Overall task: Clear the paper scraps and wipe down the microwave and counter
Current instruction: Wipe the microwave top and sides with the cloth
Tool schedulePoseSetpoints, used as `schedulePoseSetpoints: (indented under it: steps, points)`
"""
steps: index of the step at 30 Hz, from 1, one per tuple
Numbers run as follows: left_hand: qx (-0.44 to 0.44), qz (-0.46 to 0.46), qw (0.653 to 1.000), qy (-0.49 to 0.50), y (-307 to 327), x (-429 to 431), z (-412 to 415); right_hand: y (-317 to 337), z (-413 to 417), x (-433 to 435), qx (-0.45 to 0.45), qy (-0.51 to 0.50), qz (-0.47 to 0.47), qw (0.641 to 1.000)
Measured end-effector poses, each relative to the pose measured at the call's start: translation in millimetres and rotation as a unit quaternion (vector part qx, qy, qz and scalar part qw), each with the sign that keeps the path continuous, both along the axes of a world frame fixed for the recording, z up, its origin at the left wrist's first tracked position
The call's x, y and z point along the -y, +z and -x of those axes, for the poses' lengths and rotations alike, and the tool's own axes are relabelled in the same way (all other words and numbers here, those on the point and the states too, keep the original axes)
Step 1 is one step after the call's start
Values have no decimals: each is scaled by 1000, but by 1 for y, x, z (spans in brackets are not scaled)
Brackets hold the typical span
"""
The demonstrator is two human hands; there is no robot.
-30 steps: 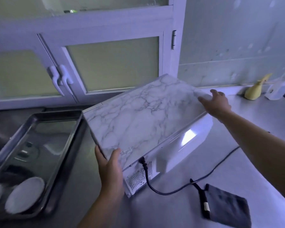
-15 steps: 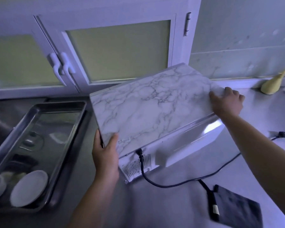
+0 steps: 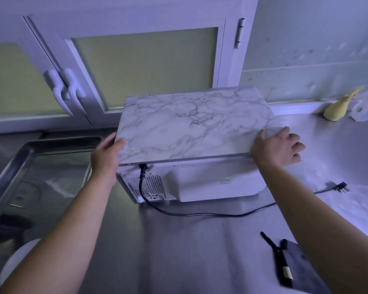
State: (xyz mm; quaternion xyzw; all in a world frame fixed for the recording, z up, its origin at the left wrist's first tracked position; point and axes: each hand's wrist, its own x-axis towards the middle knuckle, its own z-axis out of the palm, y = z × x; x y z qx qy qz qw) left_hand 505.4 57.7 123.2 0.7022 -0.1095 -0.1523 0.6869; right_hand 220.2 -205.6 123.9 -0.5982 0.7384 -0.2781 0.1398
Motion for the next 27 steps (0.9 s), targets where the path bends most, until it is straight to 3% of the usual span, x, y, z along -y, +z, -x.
schedulePoseSetpoints:
  steps: [7,10,11,12,14,16,18,21,22,25,27]
  points:
    - [8,-7,1000,-22,-5,6,-16,0,-6,-3,-8,-2,-27,1000]
    - [42,-64,997,-3,1,4,-10,8,-4,-7,2,23,-43,999]
    - [96,-111,989,21,5,0,-6,11,0,-8,4,44,-48,998]
    - [193,-160,967,50,8,-5,0,12,6,-11,10,76,-51,996]
    - [434,-167,883,54,10,-16,25,12,29,-23,51,148,-35,987]
    - [550,-117,825,-56,-1,-23,72,2,61,-49,123,171,14,977]
    - [535,-121,811,-205,-26,-25,124,-18,94,-83,215,159,52,962]
    - [530,-175,759,-335,-74,-20,177,-53,132,-135,304,119,-7,945]
    - [512,-230,740,-371,-88,-15,186,-65,141,-149,320,103,-43,941]
    - [474,-448,630,-422,-117,4,191,-91,163,-179,346,95,-119,926]
    - [438,-529,581,-436,-126,18,194,-98,175,-190,368,86,-151,914]
